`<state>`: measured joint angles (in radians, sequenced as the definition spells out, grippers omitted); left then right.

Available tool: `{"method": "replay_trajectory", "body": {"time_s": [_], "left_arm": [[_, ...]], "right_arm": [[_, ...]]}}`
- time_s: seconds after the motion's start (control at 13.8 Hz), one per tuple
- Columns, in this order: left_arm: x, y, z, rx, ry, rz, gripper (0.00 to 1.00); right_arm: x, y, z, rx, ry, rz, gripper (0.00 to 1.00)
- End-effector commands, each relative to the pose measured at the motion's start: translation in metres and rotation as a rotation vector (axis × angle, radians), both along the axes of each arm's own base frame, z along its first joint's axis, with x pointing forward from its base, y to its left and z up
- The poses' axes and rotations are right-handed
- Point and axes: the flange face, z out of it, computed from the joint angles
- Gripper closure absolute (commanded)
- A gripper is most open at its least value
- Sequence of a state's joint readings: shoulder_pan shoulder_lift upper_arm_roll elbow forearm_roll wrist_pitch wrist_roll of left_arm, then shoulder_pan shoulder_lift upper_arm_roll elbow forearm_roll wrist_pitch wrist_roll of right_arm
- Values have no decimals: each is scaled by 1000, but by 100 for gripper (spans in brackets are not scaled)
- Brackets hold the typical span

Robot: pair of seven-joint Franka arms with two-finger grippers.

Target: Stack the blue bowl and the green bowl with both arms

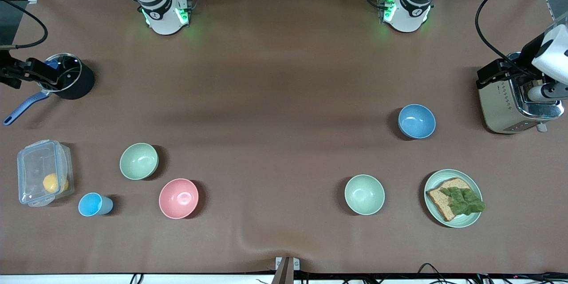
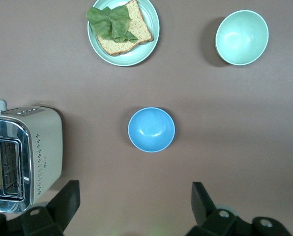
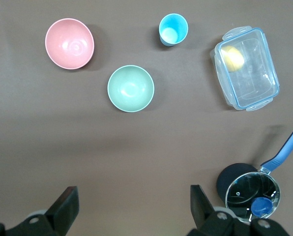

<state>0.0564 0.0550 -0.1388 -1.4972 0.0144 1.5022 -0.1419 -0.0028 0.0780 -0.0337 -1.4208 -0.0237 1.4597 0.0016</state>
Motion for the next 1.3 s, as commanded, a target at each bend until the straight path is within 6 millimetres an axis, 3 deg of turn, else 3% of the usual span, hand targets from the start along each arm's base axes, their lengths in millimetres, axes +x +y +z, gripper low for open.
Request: {"method": "replay_trajectory", "body": {"time_s": [0.0,0.22,0.36,0.51,0.58,0.72,0.87,1.01,1.23], "left_arm": [[-8,5,10,-1,8,13,0],[-5,14,-4,-4,39,16,0],[12,38,-50,-8,88,40,0],[20,50,-116,-11,58,39,0],[17,50,-157,-12,51,36,0],[5,54,-231,-14,-1,43,0],[-1,60,-287,-22,4,54,0],[-3,60,-322,-30,64,55,0],[-6,57,-352,-36,111,48,0]], "right_arm": [[-4,-13,3,2,-4,24,0],[-6,-24,4,36,2,24,0],[-6,-25,3,36,10,27,0],[-3,-18,-1,36,16,41,0],[4,-14,-15,36,36,46,0],[32,-6,-72,33,119,56,0],[65,-6,-138,24,159,55,0],[90,-6,-201,16,172,56,0],[115,-9,-288,13,177,45,0]]}}
